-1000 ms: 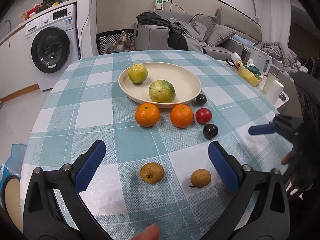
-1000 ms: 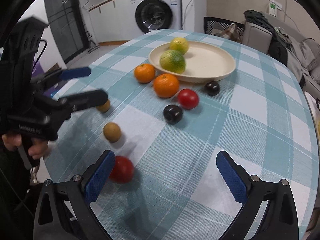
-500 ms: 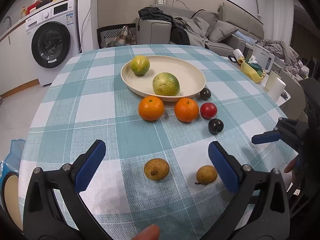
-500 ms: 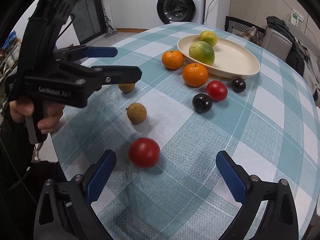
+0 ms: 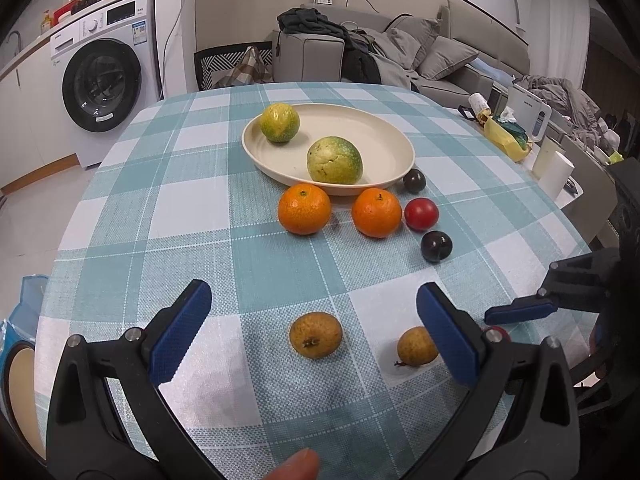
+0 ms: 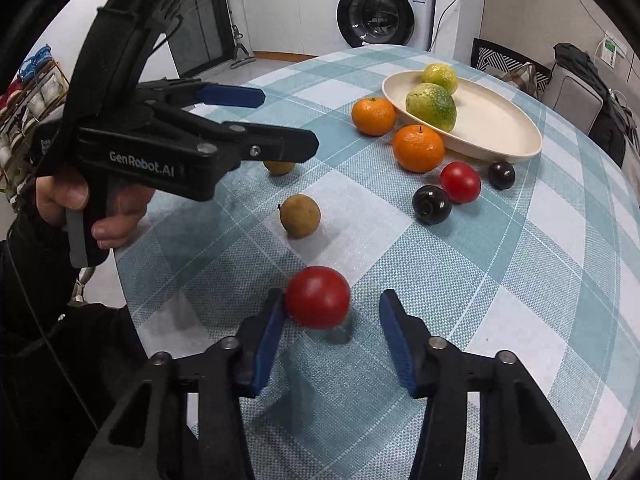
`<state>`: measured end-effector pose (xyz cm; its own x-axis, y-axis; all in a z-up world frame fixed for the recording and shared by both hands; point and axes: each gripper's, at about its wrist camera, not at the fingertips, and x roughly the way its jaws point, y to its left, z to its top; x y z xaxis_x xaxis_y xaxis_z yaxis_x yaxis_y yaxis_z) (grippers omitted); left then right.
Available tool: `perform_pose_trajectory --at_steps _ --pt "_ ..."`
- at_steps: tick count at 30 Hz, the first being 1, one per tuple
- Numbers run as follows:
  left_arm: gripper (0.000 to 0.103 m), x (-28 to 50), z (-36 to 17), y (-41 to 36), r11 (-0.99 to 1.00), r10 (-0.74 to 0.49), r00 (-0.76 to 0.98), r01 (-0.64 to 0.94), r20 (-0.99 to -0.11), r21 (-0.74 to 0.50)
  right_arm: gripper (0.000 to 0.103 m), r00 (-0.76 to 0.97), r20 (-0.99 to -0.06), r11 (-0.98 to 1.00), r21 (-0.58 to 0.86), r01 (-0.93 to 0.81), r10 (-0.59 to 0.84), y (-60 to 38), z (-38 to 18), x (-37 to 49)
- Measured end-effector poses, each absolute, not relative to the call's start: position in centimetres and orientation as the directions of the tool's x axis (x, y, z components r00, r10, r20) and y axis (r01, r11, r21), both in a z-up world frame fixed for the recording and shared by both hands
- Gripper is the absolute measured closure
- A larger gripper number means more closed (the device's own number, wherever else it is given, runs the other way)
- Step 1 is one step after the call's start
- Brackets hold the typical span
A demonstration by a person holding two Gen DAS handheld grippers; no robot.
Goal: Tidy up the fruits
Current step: 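Grasp the brown kiwi with the left gripper while the right gripper holds the tomato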
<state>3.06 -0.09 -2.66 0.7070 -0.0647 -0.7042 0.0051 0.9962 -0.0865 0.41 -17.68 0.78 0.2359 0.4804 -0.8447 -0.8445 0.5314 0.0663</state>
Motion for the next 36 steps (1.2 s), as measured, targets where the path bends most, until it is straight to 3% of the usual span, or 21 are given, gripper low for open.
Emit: perform_pose_trajectory --at_steps 4,19,30,36 --pt "0.001 3.1 -3.0 -0.2 0.997 -0.061 0.699 0.008 -0.712 -0.077 0.07 0.232 -0.839 0.528 0.076 -0.846 0.493 -17.5 0.8 0.4" --pt "0.001 2.8 -3.3 1.8 0.999 -0.045 0.652 0.013 -0.757 -0.048 0.07 0.338 -0.778 0.639 0.104 -0.762 0.53 -19.3 2.5 3.1" --pt "0.037 3.3 -4.7 1.4 0.995 -0.098 0.582 0.076 -0.807 -0.066 0.07 0.382 -0.765 0.701 0.125 -0.702 0.519 -20.4 2.7 4.6" --pt "0.068 3.2 -5.1 0.6 0.989 -0.137 0.566 0.13 -0.813 -0.077 0.07 0.381 -0.766 0.705 0.13 -0.697 0.517 -20.4 2.6 4.8"
